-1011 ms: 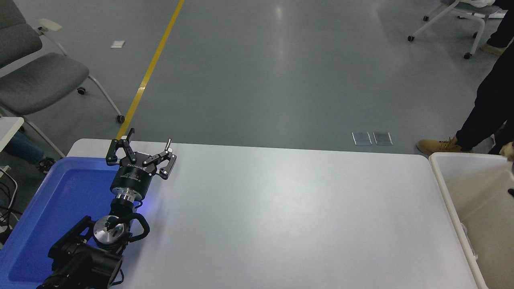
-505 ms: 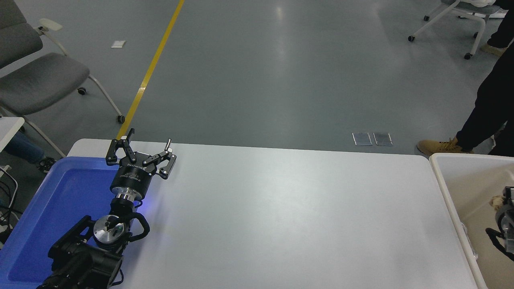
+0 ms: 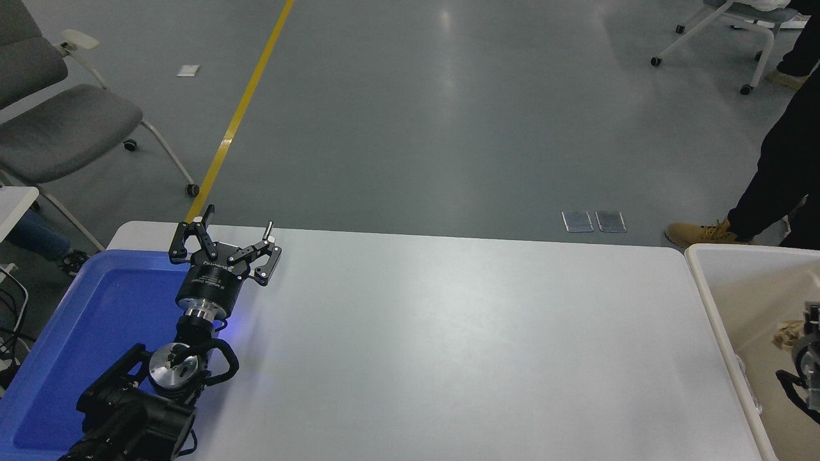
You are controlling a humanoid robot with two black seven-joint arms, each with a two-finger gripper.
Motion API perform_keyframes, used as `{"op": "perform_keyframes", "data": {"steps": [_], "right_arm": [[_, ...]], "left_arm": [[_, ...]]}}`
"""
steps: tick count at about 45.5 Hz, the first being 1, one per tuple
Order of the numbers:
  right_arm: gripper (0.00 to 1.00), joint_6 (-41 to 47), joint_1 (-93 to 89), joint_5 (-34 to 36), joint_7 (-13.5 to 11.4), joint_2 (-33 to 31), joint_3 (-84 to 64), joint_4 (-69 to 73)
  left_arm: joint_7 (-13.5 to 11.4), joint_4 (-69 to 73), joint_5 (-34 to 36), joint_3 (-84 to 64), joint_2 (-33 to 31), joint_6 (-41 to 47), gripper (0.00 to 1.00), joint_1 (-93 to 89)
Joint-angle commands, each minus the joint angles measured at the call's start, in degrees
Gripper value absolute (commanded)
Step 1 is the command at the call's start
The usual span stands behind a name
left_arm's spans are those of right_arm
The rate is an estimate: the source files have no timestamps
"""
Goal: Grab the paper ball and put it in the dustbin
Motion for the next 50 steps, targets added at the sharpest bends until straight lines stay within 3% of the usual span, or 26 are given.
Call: {"op": "perform_keyframes", "data": {"steps": [1, 8, 17, 26, 36, 46, 50], "right_arm": [[1.0, 0.0, 0.6, 0.0, 0.1, -1.0, -0.6, 0.0], [1.0, 0.3, 2.3, 0.0, 0.3, -2.9, -2.5, 1.2], [1.0, 0.3, 7.3, -0.7, 0.3, -10.9, -5.4, 12.5], [1.0, 0.3, 15.2, -1.2, 0.2, -11.8, -6.0, 16.1], [1.0, 0.1, 21.2, -1.0, 0.2, -17.6, -3.0, 32.4], [1.0, 0.3, 19.4, -0.9, 0.2, -16.7, 13.3, 43.7], [1.0, 0.2, 17.9, -0.7, 0.2, -13.2, 19.1, 45.0]], "left_arm": [[0.0, 0.0, 0.0, 0.0, 0.0, -0.1, 0.99, 0.0], [0.0, 0.0, 0.0, 0.0, 0.0, -0.1, 0.99, 0.0], [0.0, 0.0, 0.0, 0.0, 0.0, -0.1, 0.99, 0.0], [0.0, 0.0, 0.0, 0.0, 0.0, -0.1, 0.99, 0.0], [0.0, 0.0, 0.0, 0.0, 0.0, -0.1, 0.99, 0.0], [0.0, 0.0, 0.0, 0.0, 0.0, -0.1, 0.99, 0.0], [0.0, 0.0, 0.0, 0.0, 0.0, 0.0, 0.99, 0.0]]}}
